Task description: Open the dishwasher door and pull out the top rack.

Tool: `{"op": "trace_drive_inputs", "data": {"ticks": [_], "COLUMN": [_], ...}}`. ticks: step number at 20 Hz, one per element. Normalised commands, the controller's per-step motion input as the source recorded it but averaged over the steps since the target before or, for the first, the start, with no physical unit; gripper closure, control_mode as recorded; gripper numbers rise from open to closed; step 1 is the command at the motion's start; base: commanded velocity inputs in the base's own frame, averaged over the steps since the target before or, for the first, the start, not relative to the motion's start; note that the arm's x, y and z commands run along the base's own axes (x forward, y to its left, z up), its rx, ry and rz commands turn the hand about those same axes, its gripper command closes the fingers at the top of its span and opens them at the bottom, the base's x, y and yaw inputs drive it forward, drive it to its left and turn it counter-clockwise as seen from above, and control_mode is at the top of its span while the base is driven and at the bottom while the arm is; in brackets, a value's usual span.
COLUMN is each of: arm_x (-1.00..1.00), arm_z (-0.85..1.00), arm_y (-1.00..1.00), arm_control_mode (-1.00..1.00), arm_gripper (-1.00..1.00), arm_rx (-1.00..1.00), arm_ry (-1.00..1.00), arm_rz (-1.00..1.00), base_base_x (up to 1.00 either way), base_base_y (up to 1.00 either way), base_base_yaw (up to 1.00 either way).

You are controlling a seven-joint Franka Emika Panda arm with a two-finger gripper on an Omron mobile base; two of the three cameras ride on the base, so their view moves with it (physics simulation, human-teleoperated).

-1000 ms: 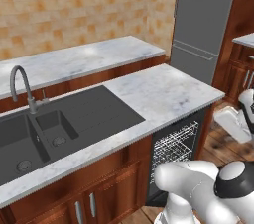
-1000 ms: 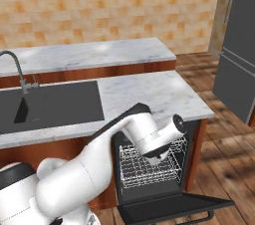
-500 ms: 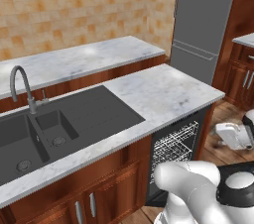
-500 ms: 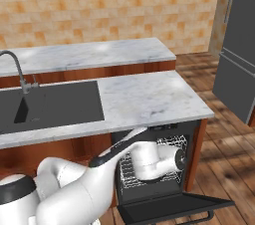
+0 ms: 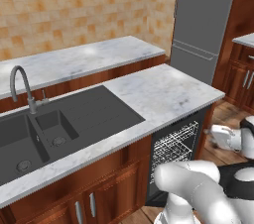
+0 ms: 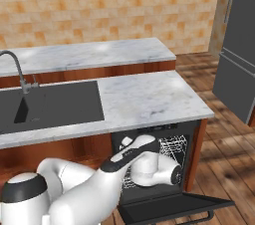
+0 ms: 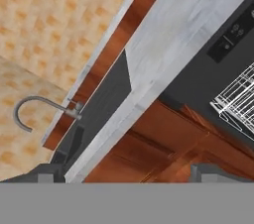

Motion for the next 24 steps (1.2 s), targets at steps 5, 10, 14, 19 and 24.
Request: {"op": "trace_drive_inputs", "data": {"ticks": [5, 10, 14, 19, 24], "arm_x": [0.42, 0.20, 0.20, 0.27, 0.30], "arm_z": [-0.14, -0.30, -0.33, -0.30, -0.32], "arm_y": [-0.13, -0.22, -0.21, -0.15, -0.08], "arm_control_mode": [-1.00, -1.00, -1.00, -1.00, -1.00], "arm_gripper": [-1.00, -1.00, -1.00, -1.00, -1.00], "arm_rx": [0.17, 0.15, 0.13, 0.07, 0.00], "arm_ry": [0.00, 0.00, 0.00, 0.00, 0.01], "arm_rz": [0.00, 0.00, 0.00, 0.00, -0.03], "base_base_x": [0.00, 0.00, 0.00, 0.00, 0.00], "base_base_y": [0.00, 0.00, 0.00, 0.00, 0.00], "base_base_yaw": [0.00, 0.00, 0.00, 0.00, 0.00]}}
